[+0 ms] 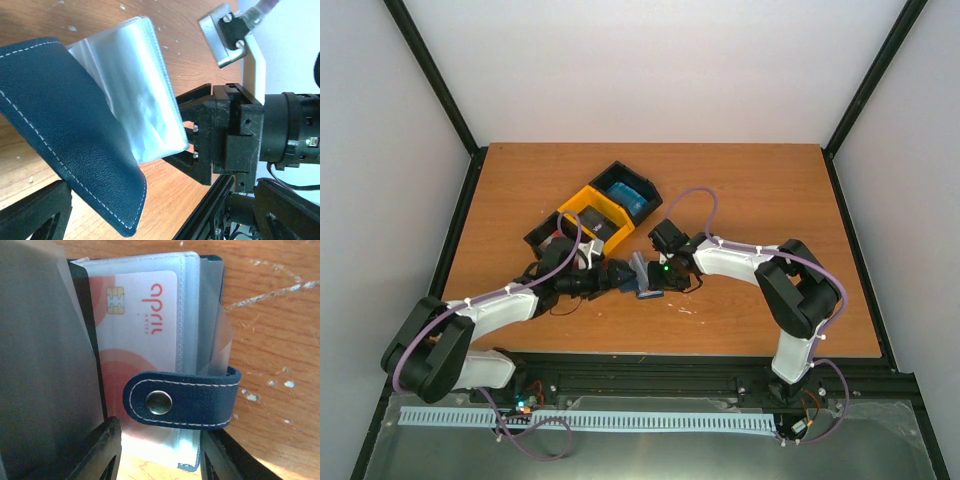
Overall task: Put the credit cards into the card holder
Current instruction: Close the card holder at the center of the board.
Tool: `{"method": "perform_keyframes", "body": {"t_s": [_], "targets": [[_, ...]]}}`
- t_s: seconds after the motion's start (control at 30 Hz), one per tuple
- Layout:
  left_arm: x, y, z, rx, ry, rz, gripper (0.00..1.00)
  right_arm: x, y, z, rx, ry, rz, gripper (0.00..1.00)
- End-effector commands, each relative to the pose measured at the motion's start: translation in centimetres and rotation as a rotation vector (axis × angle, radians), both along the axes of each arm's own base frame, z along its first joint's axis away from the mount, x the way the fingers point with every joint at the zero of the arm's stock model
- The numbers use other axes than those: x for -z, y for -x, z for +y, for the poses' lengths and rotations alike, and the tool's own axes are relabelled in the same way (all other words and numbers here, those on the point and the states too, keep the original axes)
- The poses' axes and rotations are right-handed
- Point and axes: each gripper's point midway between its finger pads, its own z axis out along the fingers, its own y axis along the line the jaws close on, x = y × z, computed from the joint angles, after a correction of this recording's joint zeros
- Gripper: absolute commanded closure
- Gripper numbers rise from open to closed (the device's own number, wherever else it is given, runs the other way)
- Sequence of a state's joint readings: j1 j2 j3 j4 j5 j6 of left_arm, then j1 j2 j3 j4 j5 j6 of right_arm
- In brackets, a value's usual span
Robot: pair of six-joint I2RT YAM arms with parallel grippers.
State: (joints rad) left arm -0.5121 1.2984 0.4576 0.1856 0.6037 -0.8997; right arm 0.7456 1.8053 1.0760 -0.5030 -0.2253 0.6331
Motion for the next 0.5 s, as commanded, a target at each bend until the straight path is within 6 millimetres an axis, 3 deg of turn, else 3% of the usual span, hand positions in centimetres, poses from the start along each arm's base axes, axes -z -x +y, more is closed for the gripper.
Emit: {"method": "perform_keyframes", "body": {"t_s": [0.0, 0.17, 0.47], "targets": [[-1.7, -0.3, -1.0, 0.041, 0.062, -0.048, 0.00, 1.3, 1.5, 0.1, -0.020, -0.005, 0.060, 0.56], [-2.1, -0.2, -1.2, 0.052, 0.077, -0.057, 0.00, 1.0, 1.4, 0.2, -0.028, -0.006, 0.050, 0.55], [-3.0, 0.3, -2.5, 0.137, 0.145, -0.054, 0.00, -0.1, 1.5, 1.4, -0.066, -0.083, 0.046, 0.43]]}}
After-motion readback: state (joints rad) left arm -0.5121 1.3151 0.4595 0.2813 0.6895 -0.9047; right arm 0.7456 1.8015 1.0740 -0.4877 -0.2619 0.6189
